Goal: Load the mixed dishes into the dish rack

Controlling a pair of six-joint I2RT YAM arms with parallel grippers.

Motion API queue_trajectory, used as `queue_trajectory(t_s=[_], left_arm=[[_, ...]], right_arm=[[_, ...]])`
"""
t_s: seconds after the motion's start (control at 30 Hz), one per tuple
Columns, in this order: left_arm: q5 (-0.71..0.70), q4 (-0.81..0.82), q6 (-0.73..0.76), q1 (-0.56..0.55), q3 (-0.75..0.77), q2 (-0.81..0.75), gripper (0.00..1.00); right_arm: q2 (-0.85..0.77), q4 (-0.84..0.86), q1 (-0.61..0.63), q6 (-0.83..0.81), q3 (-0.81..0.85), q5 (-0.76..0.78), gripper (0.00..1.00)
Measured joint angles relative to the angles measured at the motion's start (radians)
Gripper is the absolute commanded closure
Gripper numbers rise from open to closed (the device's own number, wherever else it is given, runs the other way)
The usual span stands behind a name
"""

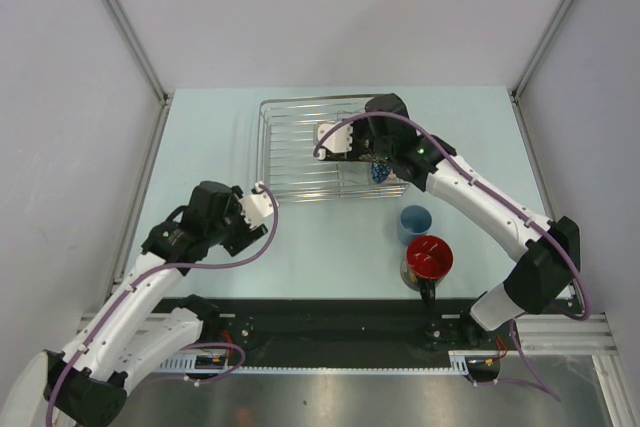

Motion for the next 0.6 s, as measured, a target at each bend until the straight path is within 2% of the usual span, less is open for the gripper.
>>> queue_trajectory(t_s=[0.6], left_arm=[[-0.002, 0.011, -0.007, 0.003, -0.035, -0.008, 0.25]], right_arm=[[0.007, 0.039, 0.056, -0.09, 0.0, -0.005, 1.0]])
